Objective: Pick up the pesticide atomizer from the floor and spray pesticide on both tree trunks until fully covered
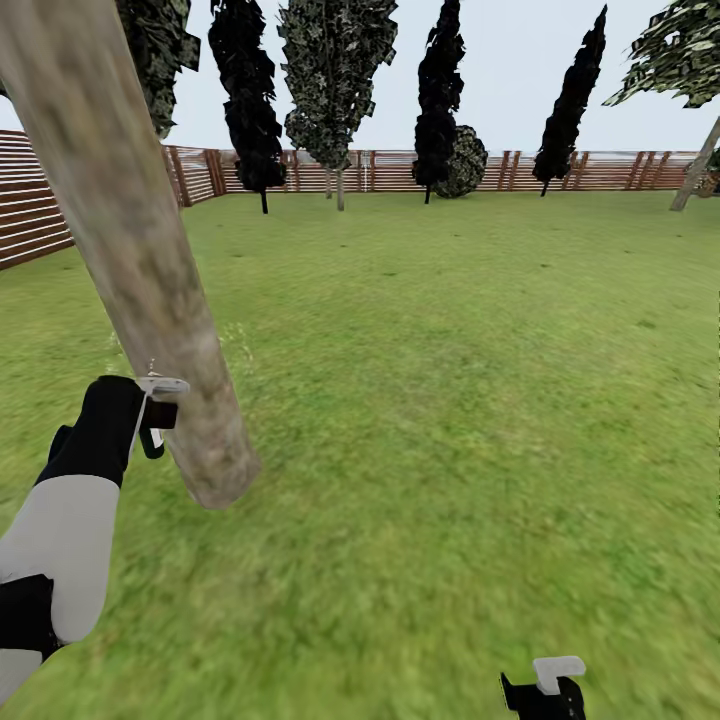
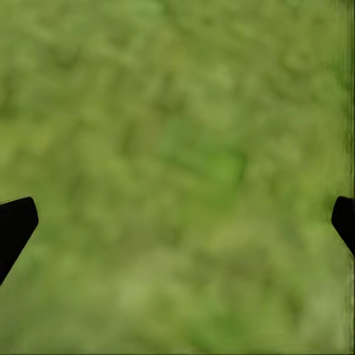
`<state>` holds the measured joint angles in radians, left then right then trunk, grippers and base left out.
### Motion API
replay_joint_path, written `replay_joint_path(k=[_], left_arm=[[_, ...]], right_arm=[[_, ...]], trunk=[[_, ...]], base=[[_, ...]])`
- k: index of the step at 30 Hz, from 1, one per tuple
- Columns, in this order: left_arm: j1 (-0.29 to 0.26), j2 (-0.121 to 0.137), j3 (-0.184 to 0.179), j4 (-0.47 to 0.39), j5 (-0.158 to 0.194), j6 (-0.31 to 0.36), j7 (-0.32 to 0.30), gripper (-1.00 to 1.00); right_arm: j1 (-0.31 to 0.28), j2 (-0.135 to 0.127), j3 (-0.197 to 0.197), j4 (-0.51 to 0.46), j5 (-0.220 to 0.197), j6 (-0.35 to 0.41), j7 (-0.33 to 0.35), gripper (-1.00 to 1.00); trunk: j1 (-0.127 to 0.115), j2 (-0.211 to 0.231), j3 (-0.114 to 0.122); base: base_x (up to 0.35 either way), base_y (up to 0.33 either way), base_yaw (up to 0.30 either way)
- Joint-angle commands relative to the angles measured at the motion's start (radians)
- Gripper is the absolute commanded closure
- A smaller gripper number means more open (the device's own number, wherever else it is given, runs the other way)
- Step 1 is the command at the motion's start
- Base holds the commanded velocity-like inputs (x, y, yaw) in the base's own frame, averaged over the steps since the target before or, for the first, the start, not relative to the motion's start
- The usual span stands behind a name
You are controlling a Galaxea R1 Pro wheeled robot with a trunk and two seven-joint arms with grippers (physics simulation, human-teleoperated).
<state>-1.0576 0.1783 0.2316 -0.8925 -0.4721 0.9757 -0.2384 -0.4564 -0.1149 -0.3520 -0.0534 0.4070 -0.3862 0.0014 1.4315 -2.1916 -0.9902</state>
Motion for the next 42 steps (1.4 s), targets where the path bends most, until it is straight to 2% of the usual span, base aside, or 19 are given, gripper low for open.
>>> replay_joint_path(k=[1, 9, 12, 14, 18, 21, 25, 27, 28, 29, 32, 33, 36, 42], left_arm=[[-0.001, 0.000, 0.002, -0.001, -0.011, 0.003, -0.010, 1.00], [0.013, -0.002, -0.001, -0.001, -0.011, 0.003, -0.009, 1.00], [0.021, 0.004, 0.007, -0.027, -0.014, 0.002, -0.008, 1.00], [0.068, 0.022, 0.012, -0.060, -0.013, 0.000, -0.007, 1.00], [0.160, 0.027, 0.014, -0.107, -0.006, -0.010, -0.006, 1.00], [0.191, 0.019, 0.013, -0.112, -0.004, -0.014, -0.007, 1.00], [0.202, 0.011, 0.014, -0.108, -0.001, -0.014, -0.003, 1.00], [0.215, -0.014, 0.014, -0.101, 0.026, -0.016, -0.005, 1.00], [0.244, -0.034, 0.013, -0.102, 0.060, -0.028, 0.000, 1.00], [0.263, -0.043, 0.013, -0.099, 0.071, -0.062, 0.004, 1.00], [0.315, -0.046, 0.022, -0.087, 0.076, -0.128, 0.009, 1.00], [0.339, -0.046, 0.049, -0.081, 0.076, -0.144, 0.010, 1.00], [0.355, -0.047, 0.067, -0.081, 0.078, -0.152, 0.010, 1.00], [0.372, -0.049, 0.069, -0.106, 0.082, -0.153, 0.009, 1.00]], right_arm=[[-0.001, 0.000, -0.009, 0.001, 0.009, -0.003, 0.000, -1.00], [-0.001, 0.000, -0.009, 0.001, 0.009, -0.003, 0.000, -1.00], [-0.001, 0.001, -0.009, 0.001, 0.009, -0.003, 0.000, -1.00], [-0.001, 0.001, -0.009, 0.002, 0.010, -0.003, 0.000, -1.00], [-0.001, 0.003, -0.009, 0.003, 0.010, -0.003, 0.000, -1.00], [-0.001, 0.003, -0.009, 0.003, 0.010, -0.003, 0.000, -1.00], [-0.001, 0.004, -0.009, 0.003, 0.010, -0.003, 0.000, -1.00], [-0.001, 0.004, -0.009, 0.003, 0.010, -0.003, 0.000, -1.00], [-0.001, 0.003, -0.009, 0.003, 0.010, -0.003, 0.000, -1.00], [-0.001, 0.003, -0.009, 0.003, 0.010, -0.003, 0.000, -1.00], [-0.001, 0.001, -0.009, 0.003, 0.010, -0.005, -0.002, -1.00], [-0.001, -0.001, -0.009, 0.002, 0.010, -0.005, -0.003, -1.00], [-0.001, -0.003, -0.009, 0.001, 0.010, -0.005, -0.003, -1.00], [-0.001, -0.002, -0.009, 0.001, 0.010, -0.005, -0.003, -1.00]], trunk=[[0.000, 0.000, -0.001], [0.000, 0.000, -0.001], [0.000, 0.000, -0.001], [0.000, 0.000, -0.001], [0.000, 0.000, -0.001], [0.000, 0.000, -0.001], [0.000, 0.000, -0.001], [0.000, 0.000, -0.001], [0.000, 0.000, -0.001], [0.000, 0.000, -0.001], [0.000, 0.000, -0.001], [0.000, 0.000, -0.001], [0.000, 0.000, -0.001], [0.000, 0.000, -0.001]], base=[[0.128, -0.239, 0.000], [0.283, -0.112, 0.000], [0.296, -0.085, 0.000], [0.087, -0.072, 0.136], [0.012, -0.010, 0.252], [0.000, 0.000, 0.272], [0.000, 0.000, 0.272], [0.000, 0.000, 0.272], [0.000, 0.000, 0.255], [0.007, 0.000, 0.120], [0.179, 0.000, 0.035], [0.322, 0.000, 0.003], [0.333, -0.015, 0.001], [0.127, -0.213, 0.000]])
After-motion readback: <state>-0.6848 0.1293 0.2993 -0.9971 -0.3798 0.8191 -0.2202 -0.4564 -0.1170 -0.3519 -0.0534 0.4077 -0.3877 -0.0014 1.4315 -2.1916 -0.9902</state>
